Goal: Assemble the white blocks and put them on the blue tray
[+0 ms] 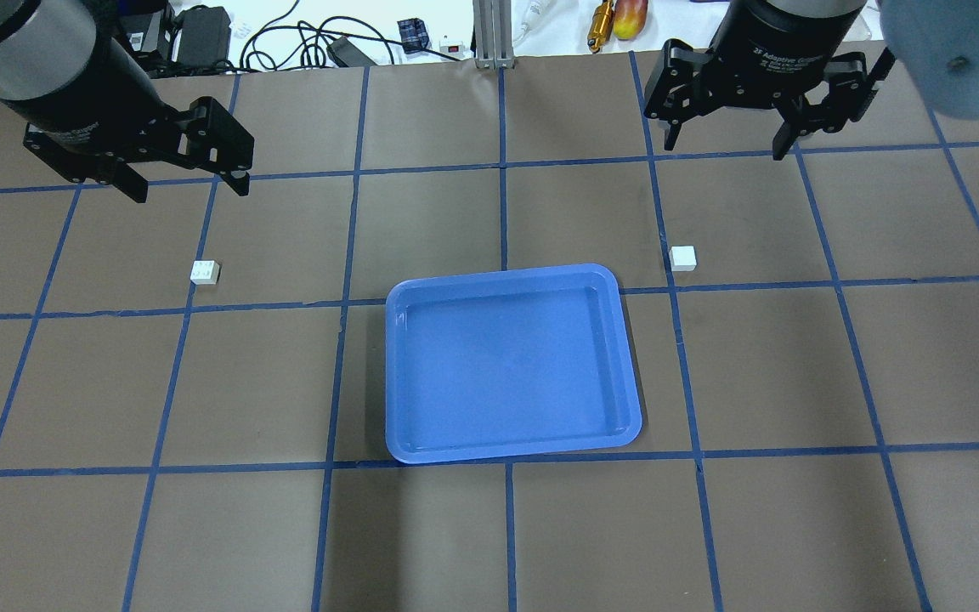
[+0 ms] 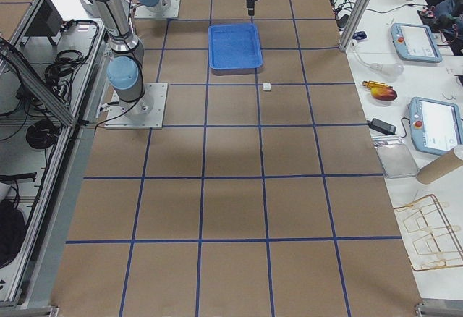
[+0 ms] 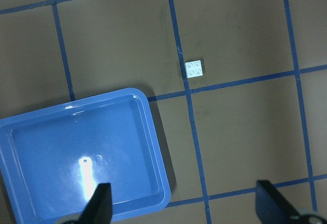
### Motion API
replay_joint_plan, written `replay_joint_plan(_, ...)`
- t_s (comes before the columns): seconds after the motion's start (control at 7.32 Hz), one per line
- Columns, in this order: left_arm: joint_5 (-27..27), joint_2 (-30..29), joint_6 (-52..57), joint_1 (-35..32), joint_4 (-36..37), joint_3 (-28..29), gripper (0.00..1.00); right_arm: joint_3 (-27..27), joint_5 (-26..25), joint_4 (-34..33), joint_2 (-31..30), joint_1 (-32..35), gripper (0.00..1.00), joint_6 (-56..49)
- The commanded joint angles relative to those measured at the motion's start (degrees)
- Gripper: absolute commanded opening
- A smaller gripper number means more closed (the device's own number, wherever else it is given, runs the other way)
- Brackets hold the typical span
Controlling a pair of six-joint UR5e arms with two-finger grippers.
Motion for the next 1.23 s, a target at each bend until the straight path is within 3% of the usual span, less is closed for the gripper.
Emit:
replay_joint_plan(0.0,0.1,-0.2,0.0,0.0,-0.4,0.0,1.0,-0.1,0.0,0.1,0.0,0.0,1.0,-0.3)
replay_joint_plan(0.14,0.0,-0.1,0.2,-0.1,-0.4,-0.1,1.0,-0.1,-0.1,0.4,0.0,0.0,1.0,0.3)
replay_joint_plan(0.27,0.0,0.0,0.5,0.0,-0.4,-0.3,1.0,-0.2,0.2,5.3,0.0,-0.2,1.0,-0.1)
replay_joint_plan(0.55,0.3,-1.0,1.6,2.3,-0.4,0.5,1.0,-0.7,0.3,5.5,0.9,-0.3,1.0,-0.3)
replay_joint_plan(0.68,0.7,-2.5,2.5,3.9,-1.0,0.2,1.0,-0.8,2.0,5.3,2.2,-0.2,1.0,0.2)
replay_joint_plan(0.82,0.8,-6.3,3.5,5.7,0.6,0.9,1.0,0.0,8.8,5.2,4.4,0.0,1.0,0.0)
replay_joint_plan(0.96,1.2,-11.5,4.9,7.4,6.0,2.0,1.0,-0.4,9.7,5.2,6.9,0.0,1.0,-2.2)
replay_joint_plan(1.09,1.2,-15.7,7.6,9.4,7.3,2.9,1.0,0.4,10.0,2.0,8.0,0.0,1.0,-19.4)
